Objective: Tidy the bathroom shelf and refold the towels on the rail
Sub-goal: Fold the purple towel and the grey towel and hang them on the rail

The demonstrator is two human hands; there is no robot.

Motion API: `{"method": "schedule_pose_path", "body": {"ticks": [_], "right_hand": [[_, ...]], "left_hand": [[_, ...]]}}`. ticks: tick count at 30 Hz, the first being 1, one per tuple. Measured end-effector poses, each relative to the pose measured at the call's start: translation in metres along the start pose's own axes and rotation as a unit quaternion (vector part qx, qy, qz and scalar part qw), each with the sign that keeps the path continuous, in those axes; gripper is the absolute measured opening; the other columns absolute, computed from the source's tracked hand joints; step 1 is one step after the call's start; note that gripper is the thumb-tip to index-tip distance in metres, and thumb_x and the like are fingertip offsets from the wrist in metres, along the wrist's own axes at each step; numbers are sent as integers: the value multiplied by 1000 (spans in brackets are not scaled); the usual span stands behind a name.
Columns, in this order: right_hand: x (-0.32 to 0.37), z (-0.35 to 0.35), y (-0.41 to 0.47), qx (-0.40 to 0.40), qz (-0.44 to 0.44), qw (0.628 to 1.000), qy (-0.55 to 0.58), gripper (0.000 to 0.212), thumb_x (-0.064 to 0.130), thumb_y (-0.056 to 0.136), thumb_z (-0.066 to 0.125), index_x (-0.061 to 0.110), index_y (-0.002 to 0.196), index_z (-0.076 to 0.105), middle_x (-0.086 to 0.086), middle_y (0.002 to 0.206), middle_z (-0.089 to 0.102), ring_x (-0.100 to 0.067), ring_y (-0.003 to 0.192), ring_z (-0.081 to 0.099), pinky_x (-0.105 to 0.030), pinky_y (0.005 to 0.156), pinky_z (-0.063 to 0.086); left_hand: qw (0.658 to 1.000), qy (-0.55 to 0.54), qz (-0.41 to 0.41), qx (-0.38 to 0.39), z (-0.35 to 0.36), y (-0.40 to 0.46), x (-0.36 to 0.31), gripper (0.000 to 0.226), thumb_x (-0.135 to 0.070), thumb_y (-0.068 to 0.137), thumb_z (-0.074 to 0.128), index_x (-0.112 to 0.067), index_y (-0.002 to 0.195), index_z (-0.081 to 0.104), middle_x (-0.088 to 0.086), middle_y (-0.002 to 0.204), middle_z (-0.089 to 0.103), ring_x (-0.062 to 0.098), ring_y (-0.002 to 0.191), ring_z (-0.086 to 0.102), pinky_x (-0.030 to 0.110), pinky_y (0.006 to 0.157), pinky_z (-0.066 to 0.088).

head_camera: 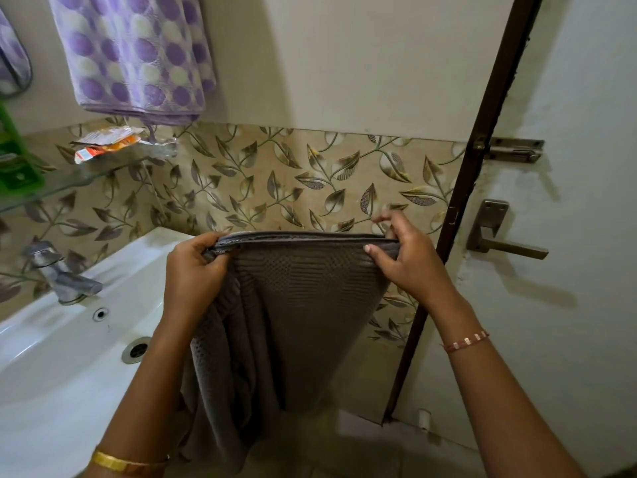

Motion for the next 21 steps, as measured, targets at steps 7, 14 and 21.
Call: {"method": "schedule_pose_path", "body": {"ticks": [7,14,21], "right_hand": [[-9,9,6,-23,47,989,-137,22,21,81,62,15,103,63,4,89,34,-12,85,33,-39,86,40],[-13,-9,10,-54,66,987,-135,21,37,66,78,23,76,65,6,80,38,-12,83,30,-28,71,22],[-21,-4,1,38,226,925,303,29,36,77,70,9,68,60,8,55,63,-3,51,59,-14,47,46]], "left_hand": [[999,-33,25,31,4,-5,-6,27,0,79,62,-19,97,69,-23,75,58,-4,71,57,-5,62,38],[997,-74,19,34,3,-4,-7,34,-3,80,62,-36,89,64,-21,77,62,-10,72,59,4,65,46],[998,-19,-60,24,9,-2,-3,37,-37,74,71,-35,109,60,-4,86,62,12,72,59,28,64,47]]}}
Point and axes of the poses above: each hand's wrist, its own y-axis towards the middle knuckle, its own z-axis out of the palm, x = y × z, the point moved 2 cm from there along y, towards the middle knuckle
